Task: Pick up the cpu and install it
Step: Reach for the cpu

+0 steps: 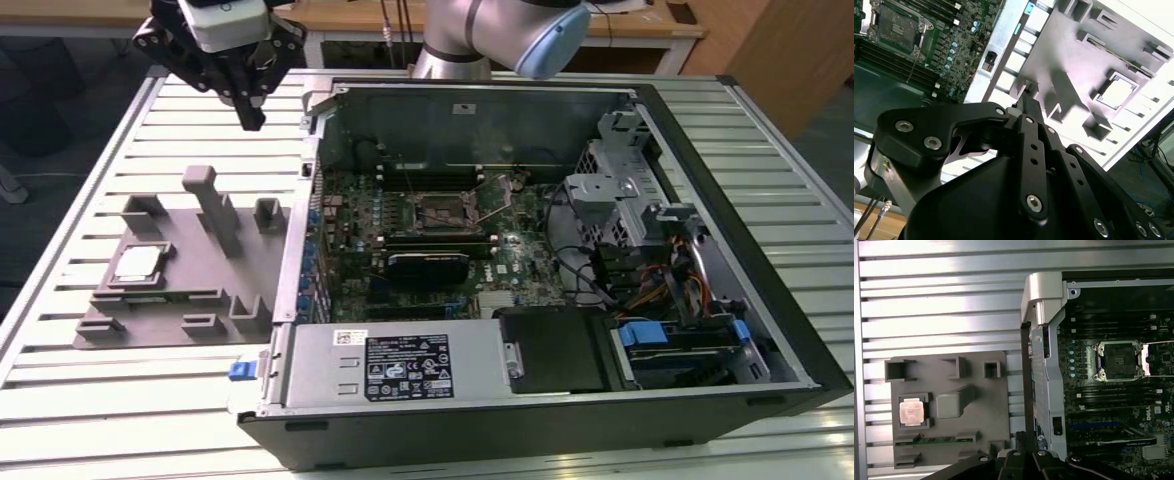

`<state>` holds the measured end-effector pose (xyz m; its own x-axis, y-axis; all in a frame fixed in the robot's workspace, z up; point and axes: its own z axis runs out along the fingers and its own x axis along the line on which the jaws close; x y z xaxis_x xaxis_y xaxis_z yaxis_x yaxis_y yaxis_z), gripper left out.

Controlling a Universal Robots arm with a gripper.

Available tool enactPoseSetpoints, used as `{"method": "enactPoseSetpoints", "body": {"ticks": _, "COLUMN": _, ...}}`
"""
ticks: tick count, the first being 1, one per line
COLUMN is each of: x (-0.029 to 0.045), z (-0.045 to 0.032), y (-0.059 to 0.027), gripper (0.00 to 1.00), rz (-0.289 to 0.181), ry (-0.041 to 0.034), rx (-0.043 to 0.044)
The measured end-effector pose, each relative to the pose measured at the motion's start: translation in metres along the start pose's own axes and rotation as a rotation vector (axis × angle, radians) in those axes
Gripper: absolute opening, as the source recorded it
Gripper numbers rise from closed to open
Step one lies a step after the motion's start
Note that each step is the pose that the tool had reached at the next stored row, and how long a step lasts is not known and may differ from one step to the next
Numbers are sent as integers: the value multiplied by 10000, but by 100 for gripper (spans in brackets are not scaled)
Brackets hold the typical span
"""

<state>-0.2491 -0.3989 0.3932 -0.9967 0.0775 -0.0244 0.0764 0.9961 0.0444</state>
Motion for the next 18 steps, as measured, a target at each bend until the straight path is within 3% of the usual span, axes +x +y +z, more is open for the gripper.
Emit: {"method": "enactPoseSetpoints", "body": {"ticks": 18, "x": 160, "z": -3, "y": -12, "gripper": 11, "rz": 4, "ry": 0, "rx": 0}}
